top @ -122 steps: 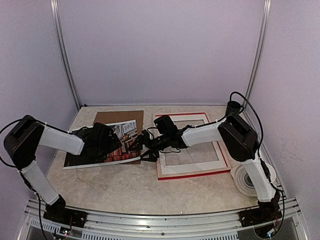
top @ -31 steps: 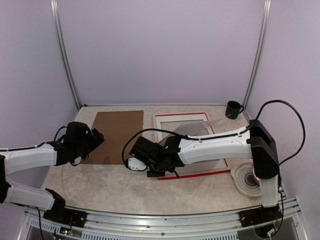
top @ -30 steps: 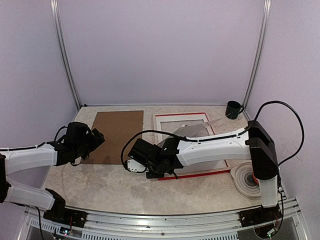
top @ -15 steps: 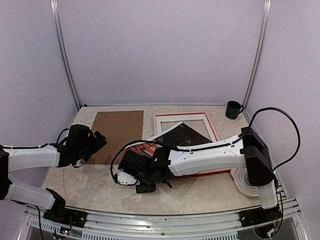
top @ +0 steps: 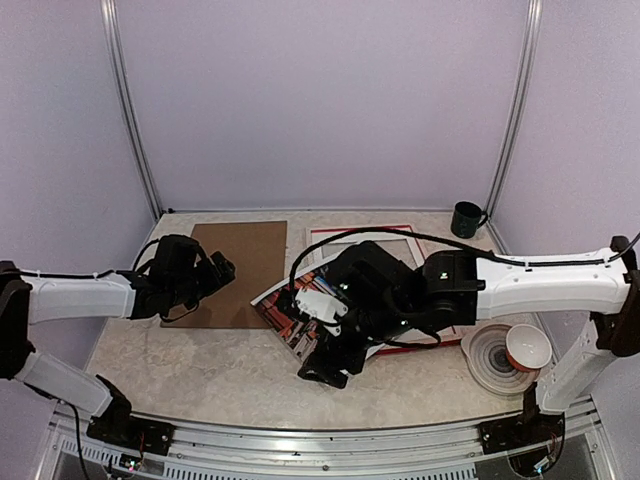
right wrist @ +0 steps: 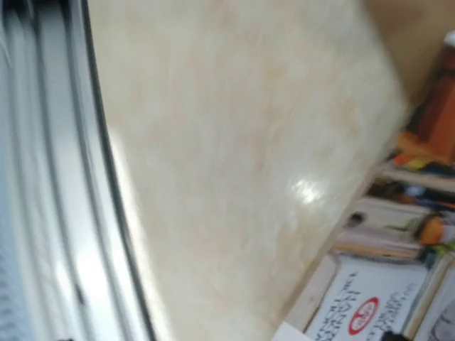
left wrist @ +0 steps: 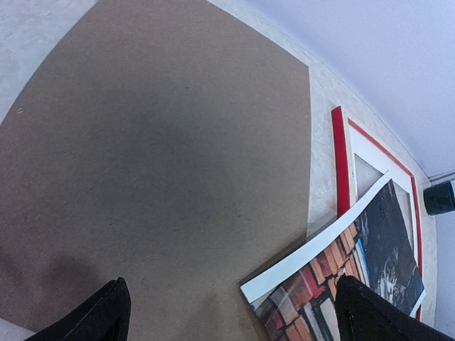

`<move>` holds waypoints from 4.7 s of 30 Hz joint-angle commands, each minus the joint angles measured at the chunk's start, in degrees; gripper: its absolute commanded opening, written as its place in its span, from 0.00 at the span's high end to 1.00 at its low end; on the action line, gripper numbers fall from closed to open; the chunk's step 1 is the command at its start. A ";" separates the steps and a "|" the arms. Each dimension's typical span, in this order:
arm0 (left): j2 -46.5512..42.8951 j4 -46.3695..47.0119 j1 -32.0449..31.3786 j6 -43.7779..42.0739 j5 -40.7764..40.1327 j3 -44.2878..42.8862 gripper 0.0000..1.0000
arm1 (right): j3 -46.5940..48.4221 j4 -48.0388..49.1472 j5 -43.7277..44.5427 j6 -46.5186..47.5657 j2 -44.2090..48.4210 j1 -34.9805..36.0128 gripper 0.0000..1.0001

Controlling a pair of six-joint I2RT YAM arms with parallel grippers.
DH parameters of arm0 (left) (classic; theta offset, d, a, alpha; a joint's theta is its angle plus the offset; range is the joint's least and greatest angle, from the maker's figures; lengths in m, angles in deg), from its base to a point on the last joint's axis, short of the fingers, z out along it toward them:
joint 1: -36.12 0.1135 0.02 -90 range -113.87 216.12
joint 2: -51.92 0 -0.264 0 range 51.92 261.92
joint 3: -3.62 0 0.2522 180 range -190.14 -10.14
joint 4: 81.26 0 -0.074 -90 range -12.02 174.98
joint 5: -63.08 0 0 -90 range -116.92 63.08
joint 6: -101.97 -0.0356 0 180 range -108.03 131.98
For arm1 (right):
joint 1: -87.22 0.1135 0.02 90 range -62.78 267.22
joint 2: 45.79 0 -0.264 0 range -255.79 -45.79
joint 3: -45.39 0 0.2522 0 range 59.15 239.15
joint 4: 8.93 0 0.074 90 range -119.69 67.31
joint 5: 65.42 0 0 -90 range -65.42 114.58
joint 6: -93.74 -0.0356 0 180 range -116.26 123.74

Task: Put the photo into the frame
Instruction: Adjust the photo on the mat board, then pick up the photo from the mat board, then turn over the photo.

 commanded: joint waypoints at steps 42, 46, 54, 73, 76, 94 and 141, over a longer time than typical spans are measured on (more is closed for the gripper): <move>28.41 6.49 -59.27 -74.84 -44.44 -11.82 0.01 | -26.79 19.07 -20.56 -23.06 27.15 -32.56 0.06; 31.47 7.60 -57.59 -76.78 -42.74 -12.42 0.01 | -28.17 18.95 -20.41 -22.90 29.11 -33.50 0.06; 34.63 12.00 -53.77 -80.13 -39.72 -13.51 0.11 | -29.15 18.77 -20.94 -22.90 29.85 -34.76 0.06; 28.56 12.54 -52.05 -76.01 -32.22 -15.61 0.94 | -21.80 14.01 -19.63 -19.51 29.31 -39.15 0.06; 25.55 10.82 -50.76 -72.19 -30.91 -17.59 1.00 | -19.54 13.16 -17.77 -18.90 30.55 -39.65 0.06; 9.40 20.02 -27.30 -35.44 -5.15 -31.86 1.00 | -9.83 12.15 -6.15 -19.09 39.51 -40.18 0.06; 17.99 34.11 -29.91 37.83 -13.23 -1.20 0.92 | -17.23 17.59 -7.44 -25.91 12.94 -55.32 0.05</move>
